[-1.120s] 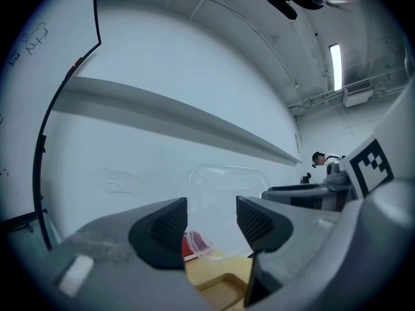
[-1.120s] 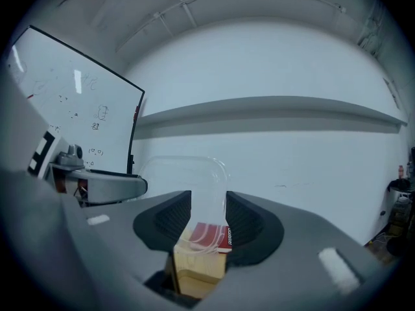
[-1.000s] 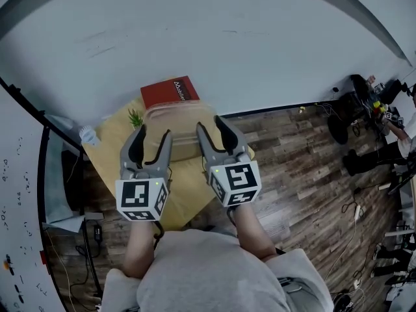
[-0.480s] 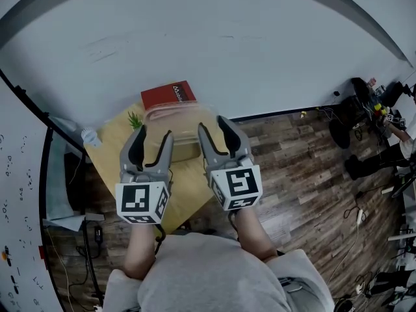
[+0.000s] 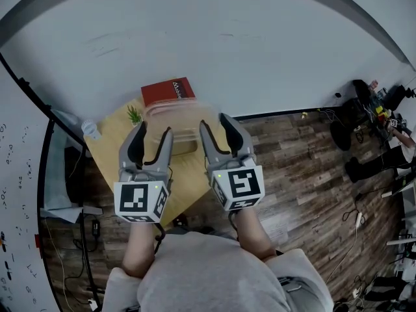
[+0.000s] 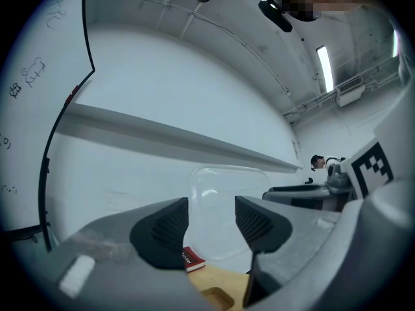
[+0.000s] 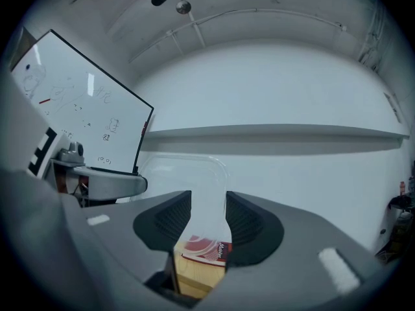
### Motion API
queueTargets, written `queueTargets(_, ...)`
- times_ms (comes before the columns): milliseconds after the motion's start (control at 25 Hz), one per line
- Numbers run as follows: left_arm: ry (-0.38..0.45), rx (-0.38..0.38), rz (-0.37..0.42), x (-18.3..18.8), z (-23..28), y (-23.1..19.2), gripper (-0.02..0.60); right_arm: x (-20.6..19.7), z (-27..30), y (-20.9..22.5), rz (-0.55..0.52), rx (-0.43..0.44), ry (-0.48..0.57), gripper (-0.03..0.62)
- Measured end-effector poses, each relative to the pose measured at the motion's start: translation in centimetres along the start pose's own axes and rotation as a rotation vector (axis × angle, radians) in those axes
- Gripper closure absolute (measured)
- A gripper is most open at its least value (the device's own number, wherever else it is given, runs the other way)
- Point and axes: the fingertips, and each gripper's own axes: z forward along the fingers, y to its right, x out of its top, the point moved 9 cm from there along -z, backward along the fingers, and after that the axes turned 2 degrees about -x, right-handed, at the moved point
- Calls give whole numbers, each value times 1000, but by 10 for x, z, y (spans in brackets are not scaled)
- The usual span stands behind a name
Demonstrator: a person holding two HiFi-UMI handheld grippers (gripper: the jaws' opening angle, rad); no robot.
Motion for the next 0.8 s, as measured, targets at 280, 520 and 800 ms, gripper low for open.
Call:
queueTargets(280,3,11,13,3,-11,16,354,3,-18,3,-5,8,14,427)
queueTargets(520,4,19,17,5,-19,30,354,6,-33,5,-6,11,24,428)
queueTargets(800,6,19,25,7,-25,42,354,7,-46,9,-9,11,38,430)
